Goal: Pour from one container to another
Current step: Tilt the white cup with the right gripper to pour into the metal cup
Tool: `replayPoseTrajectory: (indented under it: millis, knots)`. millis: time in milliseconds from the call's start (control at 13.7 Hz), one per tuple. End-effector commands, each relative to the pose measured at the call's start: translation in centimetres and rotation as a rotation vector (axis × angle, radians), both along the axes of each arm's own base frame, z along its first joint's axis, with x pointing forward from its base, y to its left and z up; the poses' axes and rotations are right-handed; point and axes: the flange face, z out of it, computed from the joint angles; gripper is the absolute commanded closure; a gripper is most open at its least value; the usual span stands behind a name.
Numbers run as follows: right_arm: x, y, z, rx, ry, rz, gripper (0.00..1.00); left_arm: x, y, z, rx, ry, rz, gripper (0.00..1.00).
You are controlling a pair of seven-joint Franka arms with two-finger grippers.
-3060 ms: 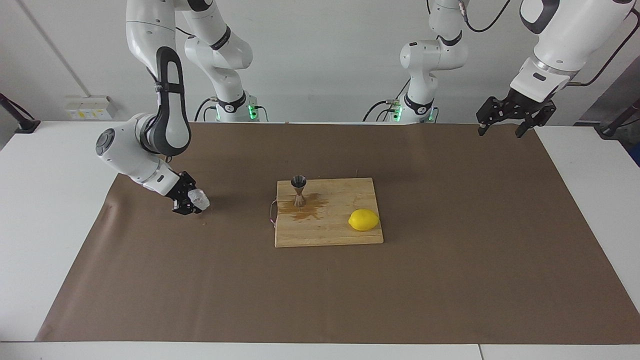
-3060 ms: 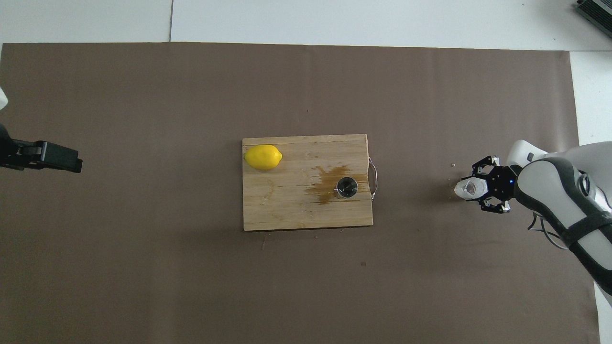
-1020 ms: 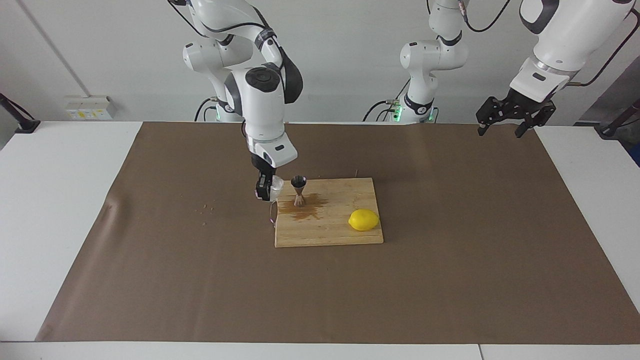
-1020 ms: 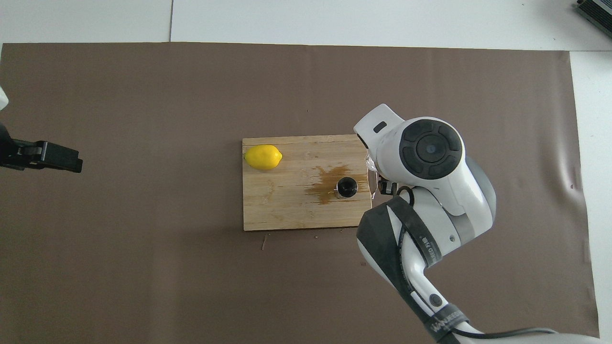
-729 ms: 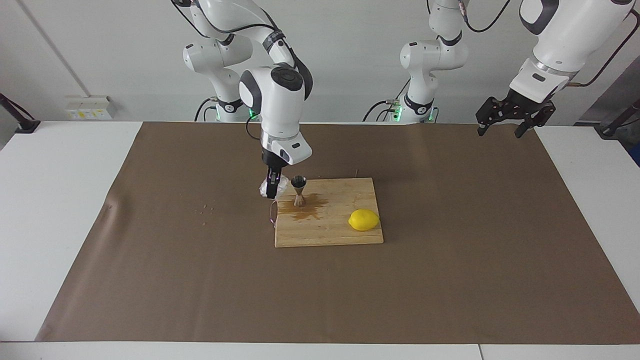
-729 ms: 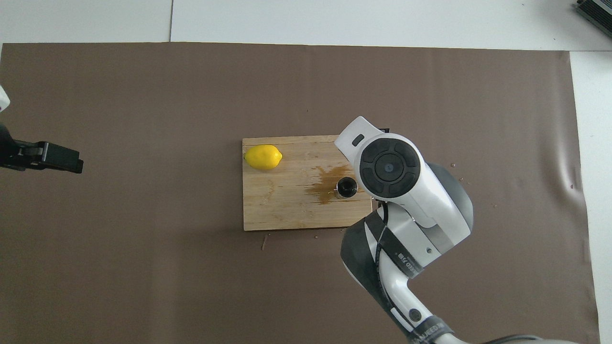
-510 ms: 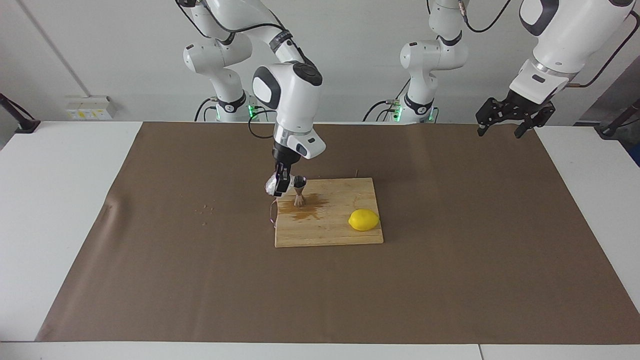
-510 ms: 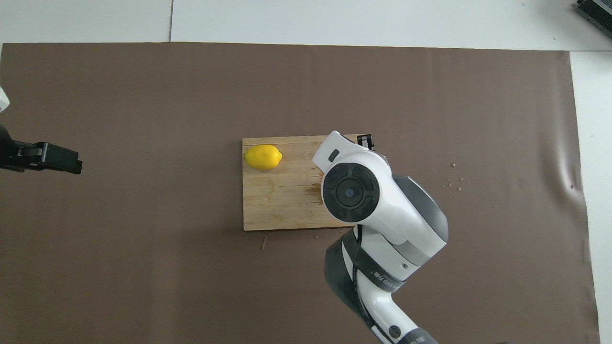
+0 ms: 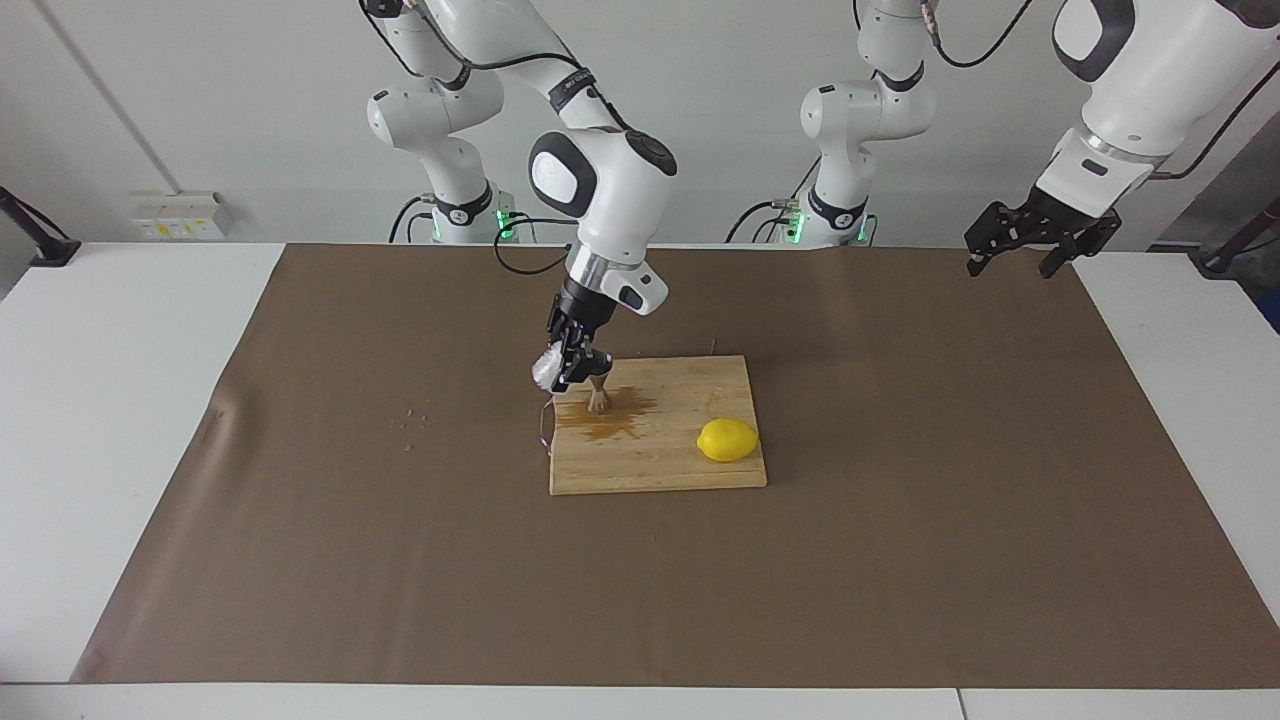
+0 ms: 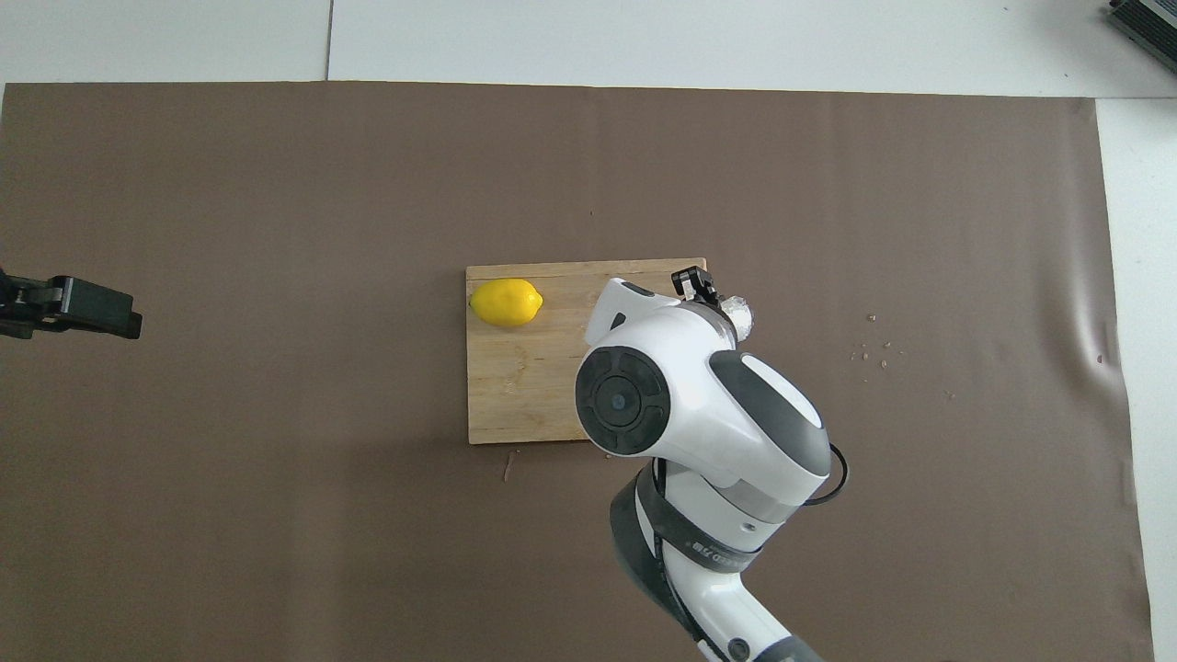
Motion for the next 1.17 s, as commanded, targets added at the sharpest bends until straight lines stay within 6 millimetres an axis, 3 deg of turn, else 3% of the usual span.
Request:
replayPoseTrajectory:
  millis: [0,656,947,1093]
  knots:
    - [-0.8,0.7,0.3,-0.076,0.006,0.094,1.00,-0.6,0.7,-0.3,0.015,0.010,0.001,0.00]
    - [-0.9,0.6,0.7,-0.128,0.033,0.125,1.00,-0.8,0.9,0.4,0.019,-0.003,0.013,0.00]
    - [-1.2,0.3,0.9,-0.138,0.006,-0.024,1.00,-0.8,0.4,0.4,0.019,-0.003,0.002,0.00]
    - [-1.9,1.1,0.9,-0.156,-0.006,-0.033,1.00,-0.7,0.0,0.5,0.018,-0.014,-0.004,0.00]
